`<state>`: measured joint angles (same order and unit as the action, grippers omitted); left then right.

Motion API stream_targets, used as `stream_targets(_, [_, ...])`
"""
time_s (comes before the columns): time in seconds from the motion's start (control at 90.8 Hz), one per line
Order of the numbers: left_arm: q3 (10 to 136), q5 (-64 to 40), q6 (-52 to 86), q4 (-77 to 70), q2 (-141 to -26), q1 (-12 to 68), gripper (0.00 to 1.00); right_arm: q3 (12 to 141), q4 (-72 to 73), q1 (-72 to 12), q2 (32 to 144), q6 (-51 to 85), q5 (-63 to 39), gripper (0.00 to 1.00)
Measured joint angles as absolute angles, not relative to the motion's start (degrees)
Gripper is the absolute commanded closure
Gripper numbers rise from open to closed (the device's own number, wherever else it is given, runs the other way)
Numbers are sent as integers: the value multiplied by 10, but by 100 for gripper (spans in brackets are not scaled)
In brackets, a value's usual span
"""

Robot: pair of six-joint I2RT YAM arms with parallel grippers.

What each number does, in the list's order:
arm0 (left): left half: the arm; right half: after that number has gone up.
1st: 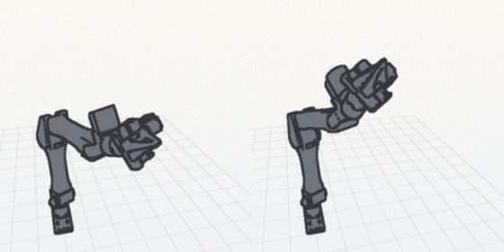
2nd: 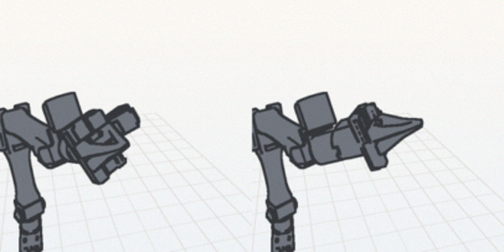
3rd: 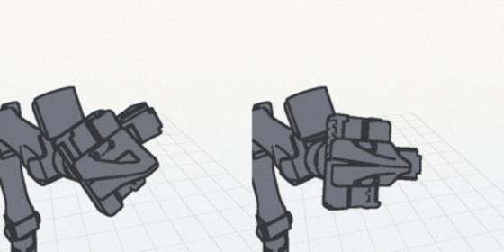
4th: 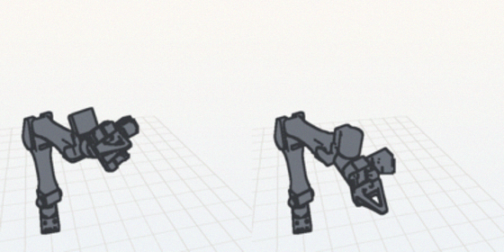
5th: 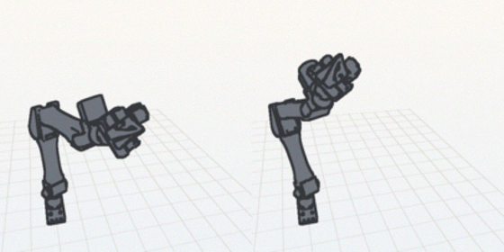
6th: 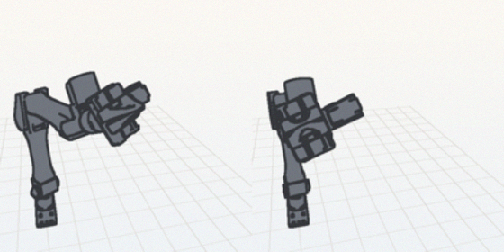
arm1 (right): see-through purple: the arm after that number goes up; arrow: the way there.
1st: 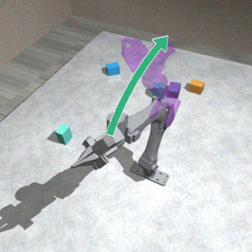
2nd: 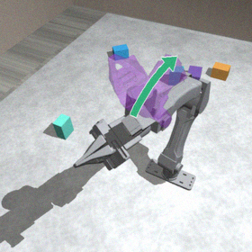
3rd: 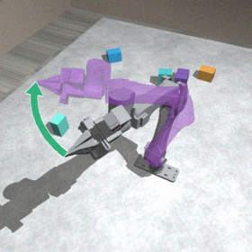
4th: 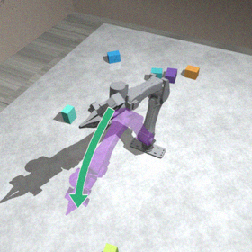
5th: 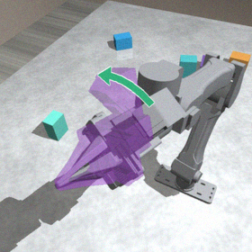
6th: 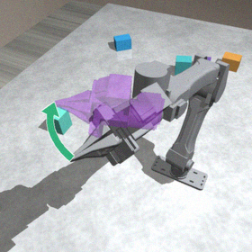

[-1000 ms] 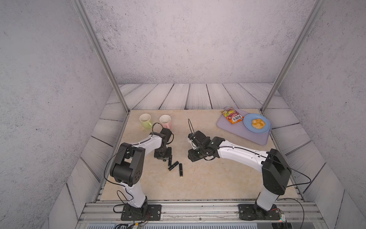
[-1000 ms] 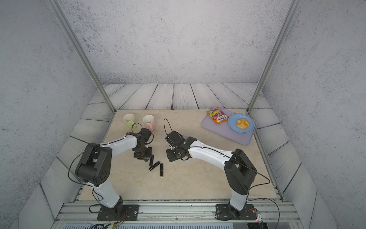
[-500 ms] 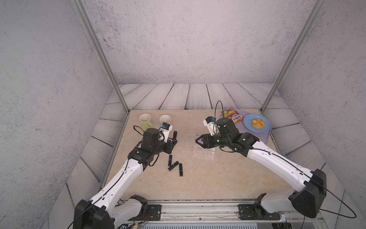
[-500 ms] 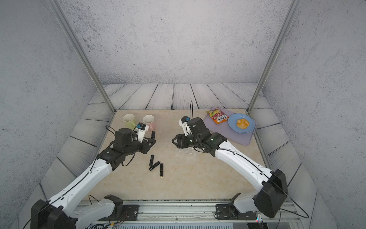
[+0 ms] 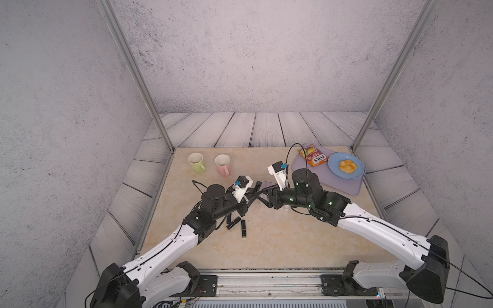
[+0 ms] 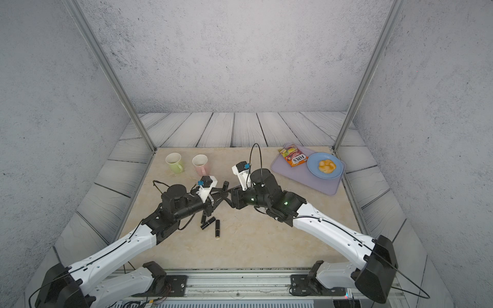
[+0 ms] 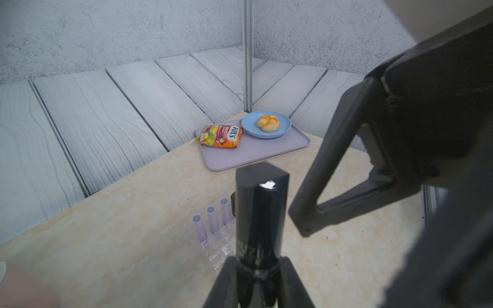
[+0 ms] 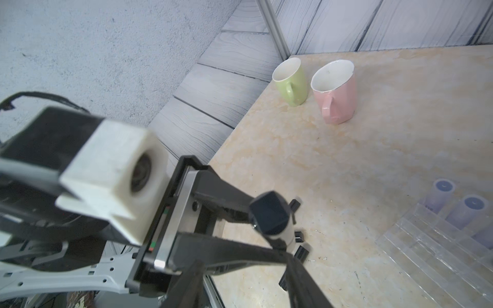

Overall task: Arrange the lipsticks in the organizer
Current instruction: Pick up the lipstick at the center of the board.

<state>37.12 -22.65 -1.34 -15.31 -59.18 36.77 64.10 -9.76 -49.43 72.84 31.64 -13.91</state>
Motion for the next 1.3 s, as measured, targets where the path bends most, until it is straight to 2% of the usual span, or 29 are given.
stream_targets(0.143, [371, -221, -15, -164, -592, 381, 100, 635, -87, -494, 730, 319, -102, 59])
stream_targets(0.374, [371, -209, -15, -170, -594, 386, 100, 631, -72, -496, 730, 319, -71, 61])
stream_targets(0.638, [371, -203, -15, -170, -609, 393, 100, 631, -64, -496, 744, 324, -68, 67])
stream_targets(0.804, [371, -201, -15, -170, -611, 394, 97, 631, -63, -496, 745, 323, -62, 77])
stream_targets(0.859, [371, -199, -15, -170, -611, 394, 91, 631, -63, -496, 745, 324, -57, 82])
stream_targets(0.892, [372, -198, -15, -170, -611, 394, 81, 630, -63, -497, 745, 325, -56, 84])
stream_targets(0.936, [373, -196, -15, -169, -612, 394, 63, 630, -61, -497, 745, 324, -55, 86])
stream_targets(0.98, [375, -192, -11, -168, -612, 395, 38, 627, -53, -497, 745, 319, -53, 88])
stream_targets(1.046, [378, -179, -3, -166, -612, 396, 20, 609, -23, -496, 741, 302, -43, 90])
stream_targets(1.123, [379, -155, 11, -155, -607, 397, 12, 566, 22, -496, 729, 267, -27, 93])
stream_targets(1.299, [377, -108, 20, -116, -563, 389, 10, 454, 163, -505, 709, 103, 25, 96])
